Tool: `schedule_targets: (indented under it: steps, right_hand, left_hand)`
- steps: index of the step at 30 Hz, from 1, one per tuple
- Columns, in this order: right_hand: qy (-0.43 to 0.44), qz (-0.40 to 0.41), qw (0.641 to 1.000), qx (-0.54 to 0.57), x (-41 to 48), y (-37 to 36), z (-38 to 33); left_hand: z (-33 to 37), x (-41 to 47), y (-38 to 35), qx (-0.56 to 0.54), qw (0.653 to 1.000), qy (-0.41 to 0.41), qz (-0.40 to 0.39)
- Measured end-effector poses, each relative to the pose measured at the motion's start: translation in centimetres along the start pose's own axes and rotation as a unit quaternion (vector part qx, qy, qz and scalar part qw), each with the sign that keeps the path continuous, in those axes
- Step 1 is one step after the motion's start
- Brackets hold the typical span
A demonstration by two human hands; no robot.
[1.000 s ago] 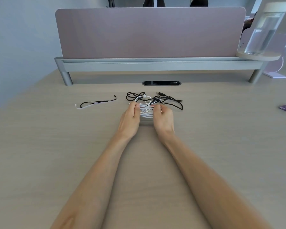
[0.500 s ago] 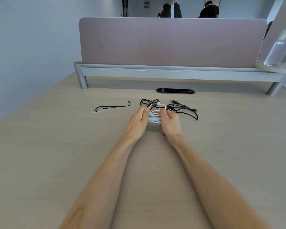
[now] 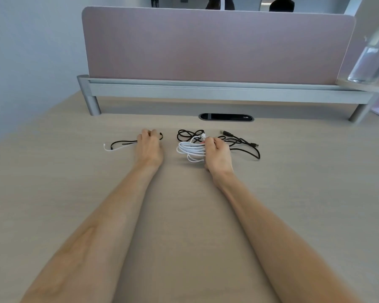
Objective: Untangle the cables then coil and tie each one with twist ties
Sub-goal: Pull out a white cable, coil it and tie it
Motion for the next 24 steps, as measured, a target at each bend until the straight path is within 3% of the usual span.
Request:
schedule_targets:
  steps: [5, 12, 24]
  right_hand:
    - [-0.004, -0.025, 1.0, 0.014, 0.9, -0.4, 0.1]
    - [-0.003, -0.037, 0.998, 0.041, 1.2, -0.4, 0.1]
    - [-0.012, -0.026, 0.998, 0.049, 1.2, -0.4, 0.2]
  left_hand:
    - [0.2, 1.7, -0.1, 0.064, 0.998, -0.001, -0.007]
    - [0.5, 2.5, -0.4, 0.067, 0.997, -0.006, 0.024]
    - [0.9, 1.4, 0.2, -0.026, 0.994, -0.081, 0.065]
Point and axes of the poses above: each hand's wrist, its own x-axis towards the middle knuckle, its own y-axis out of the back of the hand, z = x × y, the point moved 4 cm from there along x, towards the middle knuckle, and after that the axes turned 5 degrees about x, right-handed, at the moved point
